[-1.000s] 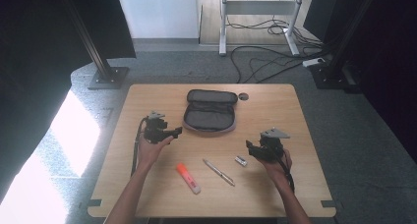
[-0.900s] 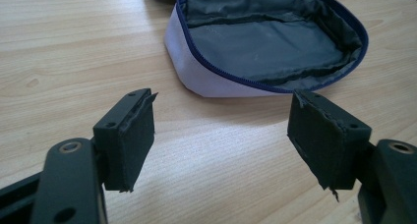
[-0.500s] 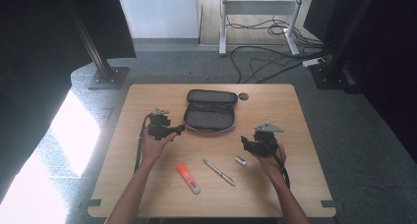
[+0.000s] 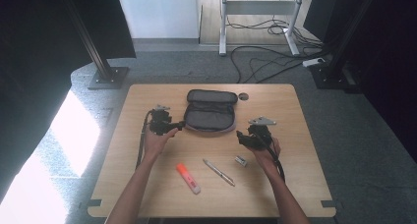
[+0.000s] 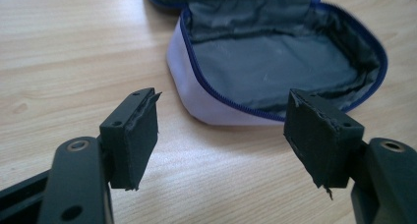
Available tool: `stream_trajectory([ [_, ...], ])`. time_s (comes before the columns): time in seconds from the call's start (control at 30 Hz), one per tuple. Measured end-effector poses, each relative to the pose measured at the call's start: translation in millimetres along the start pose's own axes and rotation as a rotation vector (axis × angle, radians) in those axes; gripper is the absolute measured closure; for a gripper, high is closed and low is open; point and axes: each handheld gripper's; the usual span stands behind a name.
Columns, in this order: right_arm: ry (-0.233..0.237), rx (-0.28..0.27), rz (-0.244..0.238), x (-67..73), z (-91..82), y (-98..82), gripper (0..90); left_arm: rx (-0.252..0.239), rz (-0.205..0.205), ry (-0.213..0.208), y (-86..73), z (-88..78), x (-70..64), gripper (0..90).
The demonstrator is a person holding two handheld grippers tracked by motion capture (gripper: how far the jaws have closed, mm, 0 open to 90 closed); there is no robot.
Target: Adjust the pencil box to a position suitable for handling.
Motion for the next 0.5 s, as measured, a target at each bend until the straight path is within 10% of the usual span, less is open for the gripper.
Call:
stream_trajectory([
  [0.5,0.001,0.029,-0.004,4.8,22.8,11.8,36.7,0.017,0.014,0.012,10.6,15.8,-2.0,30.7],
])
Point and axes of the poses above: each handheld gripper's, and its own axes: z roughly forward along the jaws, y roughly out of its top, x roughly to its left, and after that the axes turned 3 degrees about -z, right-handed
